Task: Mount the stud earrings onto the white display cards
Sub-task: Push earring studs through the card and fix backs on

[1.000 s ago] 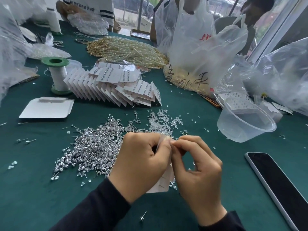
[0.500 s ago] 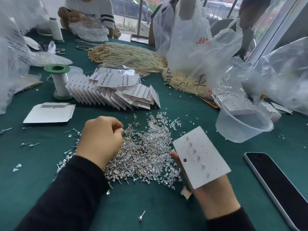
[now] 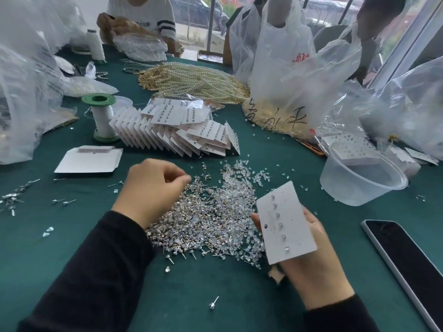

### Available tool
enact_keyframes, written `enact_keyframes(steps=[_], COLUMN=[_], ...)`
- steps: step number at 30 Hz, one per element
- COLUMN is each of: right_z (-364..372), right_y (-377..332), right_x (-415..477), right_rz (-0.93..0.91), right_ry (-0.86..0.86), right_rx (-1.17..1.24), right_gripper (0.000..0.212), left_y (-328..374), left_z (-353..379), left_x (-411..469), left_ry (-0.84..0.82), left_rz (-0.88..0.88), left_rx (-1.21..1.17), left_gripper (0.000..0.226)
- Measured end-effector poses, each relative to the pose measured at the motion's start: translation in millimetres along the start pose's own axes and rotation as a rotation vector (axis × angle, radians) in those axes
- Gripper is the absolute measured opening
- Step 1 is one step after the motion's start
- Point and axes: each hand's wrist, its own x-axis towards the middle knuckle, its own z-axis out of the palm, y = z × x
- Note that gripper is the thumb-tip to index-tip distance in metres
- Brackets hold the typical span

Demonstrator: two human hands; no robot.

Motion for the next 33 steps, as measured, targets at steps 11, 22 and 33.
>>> enact_keyframes(steps=[11, 22, 33], right_z=[30.6, 61.7, 69.1], right_y=[12.4, 8.0, 31.8], right_x=[-2.0, 11.5, 41.4], right_rz=[-0.672, 0.042, -0.037], right_ry=[0.022, -0.083, 0.114], right_rx=[-0.610, -0.368, -0.243], right_gripper=[0.008, 0.006, 0.008], left_y=[35.6, 12.3, -54.4], left_z=[13.5, -2.3, -75.8], left_x=[-80.6, -73.6, 32.4], left_ry=[-0.261, 0.043, -0.176], left_rz=[0.245, 0.518, -0.110], left_rx=[-0.402, 0.326, 0.328], left_gripper=[0.016, 0.032, 0.012])
